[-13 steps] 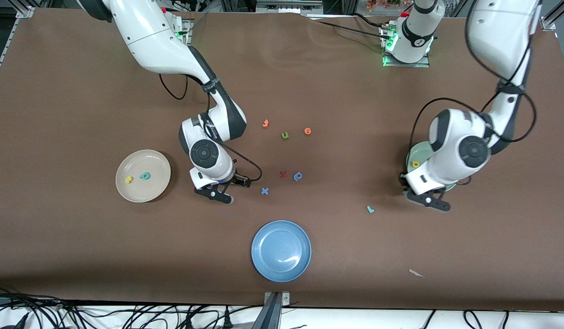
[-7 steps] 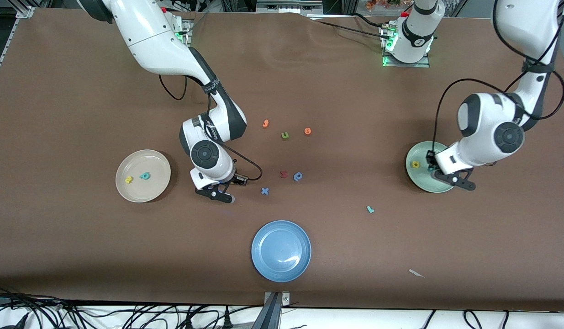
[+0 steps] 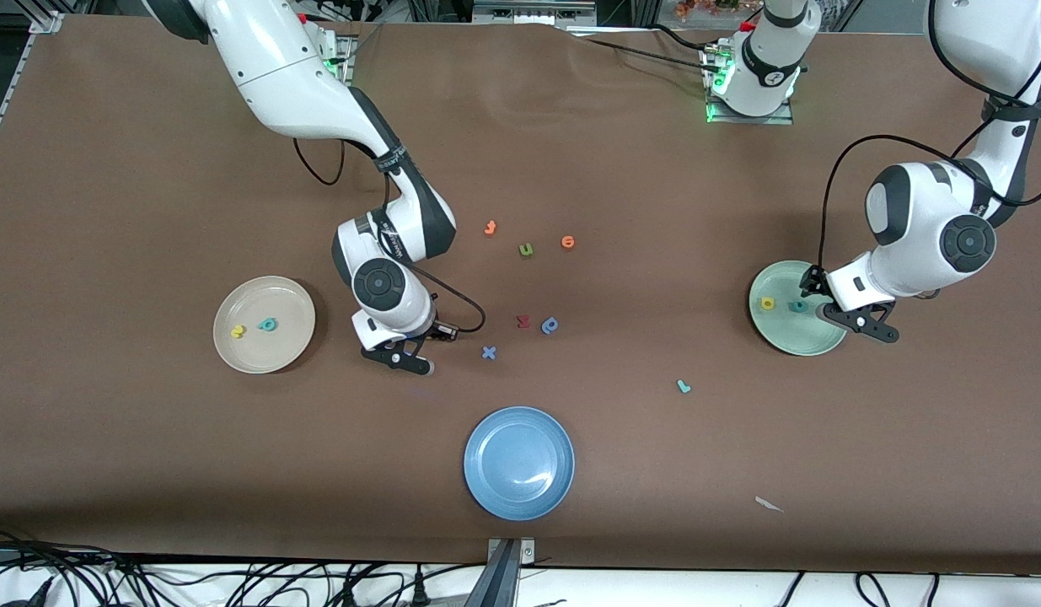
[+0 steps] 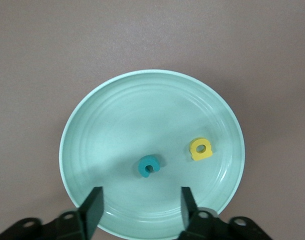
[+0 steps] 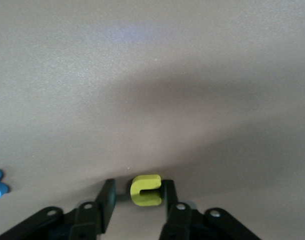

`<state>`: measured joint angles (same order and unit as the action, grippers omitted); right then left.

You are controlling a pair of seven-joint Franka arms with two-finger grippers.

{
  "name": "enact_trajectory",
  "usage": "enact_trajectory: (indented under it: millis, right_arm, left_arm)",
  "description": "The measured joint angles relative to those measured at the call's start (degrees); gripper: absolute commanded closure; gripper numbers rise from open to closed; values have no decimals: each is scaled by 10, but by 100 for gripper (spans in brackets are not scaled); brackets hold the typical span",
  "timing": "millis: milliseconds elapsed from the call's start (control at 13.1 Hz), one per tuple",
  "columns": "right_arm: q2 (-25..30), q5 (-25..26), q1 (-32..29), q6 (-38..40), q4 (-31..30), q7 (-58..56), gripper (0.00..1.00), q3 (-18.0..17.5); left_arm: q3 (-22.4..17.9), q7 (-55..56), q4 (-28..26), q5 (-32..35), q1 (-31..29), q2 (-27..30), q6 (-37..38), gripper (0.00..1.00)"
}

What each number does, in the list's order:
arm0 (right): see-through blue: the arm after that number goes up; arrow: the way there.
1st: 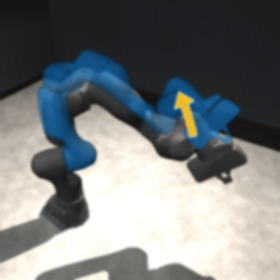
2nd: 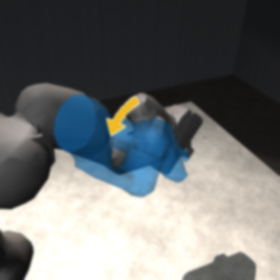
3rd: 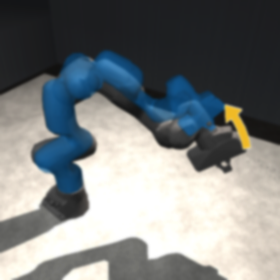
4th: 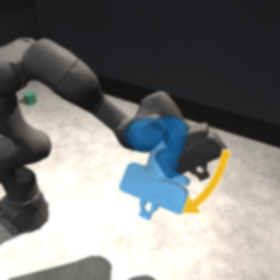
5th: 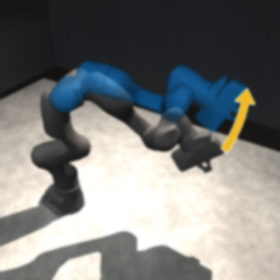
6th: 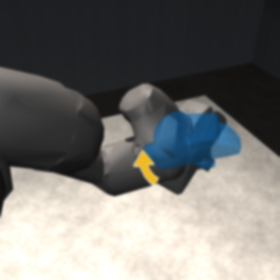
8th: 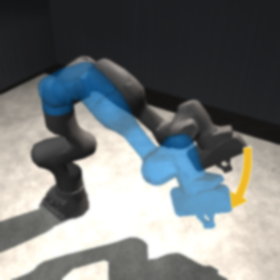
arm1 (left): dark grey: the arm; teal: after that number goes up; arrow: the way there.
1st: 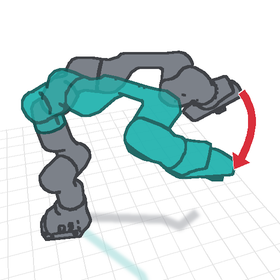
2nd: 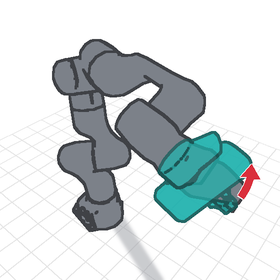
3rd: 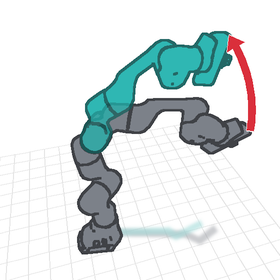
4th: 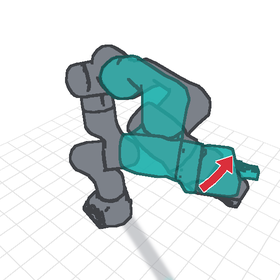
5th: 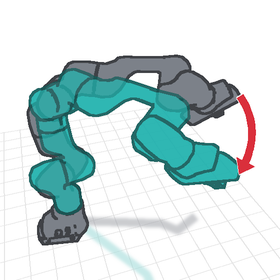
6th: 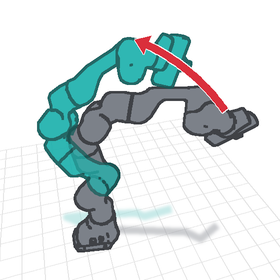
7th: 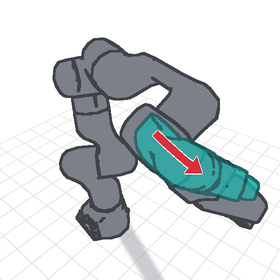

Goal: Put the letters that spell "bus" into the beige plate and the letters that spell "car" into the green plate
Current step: 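Put the u on the beige plate while the left gripper places the c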

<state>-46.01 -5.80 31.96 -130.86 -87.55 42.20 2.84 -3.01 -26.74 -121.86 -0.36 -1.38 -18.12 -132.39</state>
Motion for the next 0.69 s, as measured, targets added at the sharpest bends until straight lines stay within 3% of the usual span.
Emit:
enact_trajectory:
  millis: [228, 533, 685]
  right_arm:
    - [1, 0, 0, 0, 0, 0, 85, 0]
    - [1, 0, 0, 0, 0, 0, 86, 0]
    - [2, 0, 0, 2, 1, 0, 87, 2]
  left_arm:
    - [7, 7, 1, -4, 3, 2, -9, 25]
    - [75, 108, 27, -24, 20, -7, -43, 23]
    - [87, 179, 59, -24, 49, -36, -54, 22]
